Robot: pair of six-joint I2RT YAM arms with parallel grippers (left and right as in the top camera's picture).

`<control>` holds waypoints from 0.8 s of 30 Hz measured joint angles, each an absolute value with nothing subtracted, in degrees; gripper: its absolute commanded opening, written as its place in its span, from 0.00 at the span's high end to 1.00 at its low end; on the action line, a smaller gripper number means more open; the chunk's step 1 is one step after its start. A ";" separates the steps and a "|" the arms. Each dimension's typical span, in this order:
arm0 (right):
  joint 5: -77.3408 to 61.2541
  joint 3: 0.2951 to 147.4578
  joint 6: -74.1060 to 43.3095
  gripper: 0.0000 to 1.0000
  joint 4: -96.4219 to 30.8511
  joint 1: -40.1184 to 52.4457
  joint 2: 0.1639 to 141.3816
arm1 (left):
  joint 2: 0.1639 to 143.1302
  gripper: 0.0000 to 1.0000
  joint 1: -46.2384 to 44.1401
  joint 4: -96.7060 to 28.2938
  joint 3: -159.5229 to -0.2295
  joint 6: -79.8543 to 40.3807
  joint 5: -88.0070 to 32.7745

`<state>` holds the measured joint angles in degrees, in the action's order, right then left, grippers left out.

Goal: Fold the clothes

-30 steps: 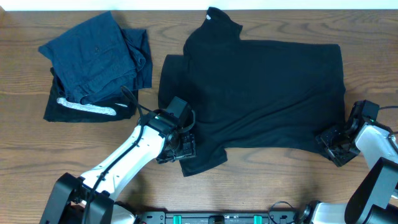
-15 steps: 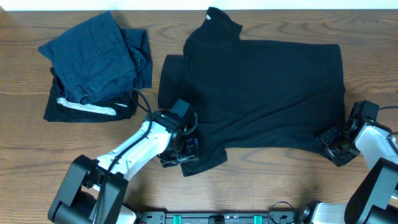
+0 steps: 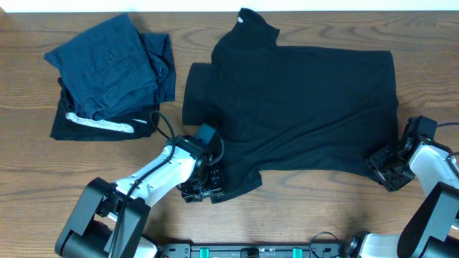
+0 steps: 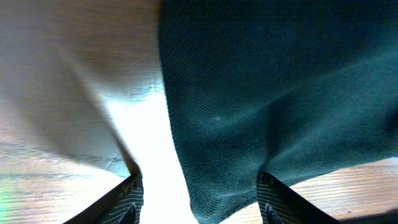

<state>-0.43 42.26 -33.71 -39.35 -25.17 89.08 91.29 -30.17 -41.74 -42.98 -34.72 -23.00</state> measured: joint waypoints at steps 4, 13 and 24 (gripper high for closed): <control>0.05 42.19 -33.67 0.55 -39.55 -25.17 89.08 | 91.31 0.70 -30.17 -40.88 -42.85 -34.92 -23.62; 1.19 42.06 -33.61 0.80 -39.72 -25.19 89.08 | 91.31 0.94 -30.22 -40.34 -42.76 -34.37 -23.66; 1.54 42.11 -33.26 0.99 -44.45 -25.17 88.25 | 91.31 0.94 -30.22 -43.64 -44.25 -30.63 -23.64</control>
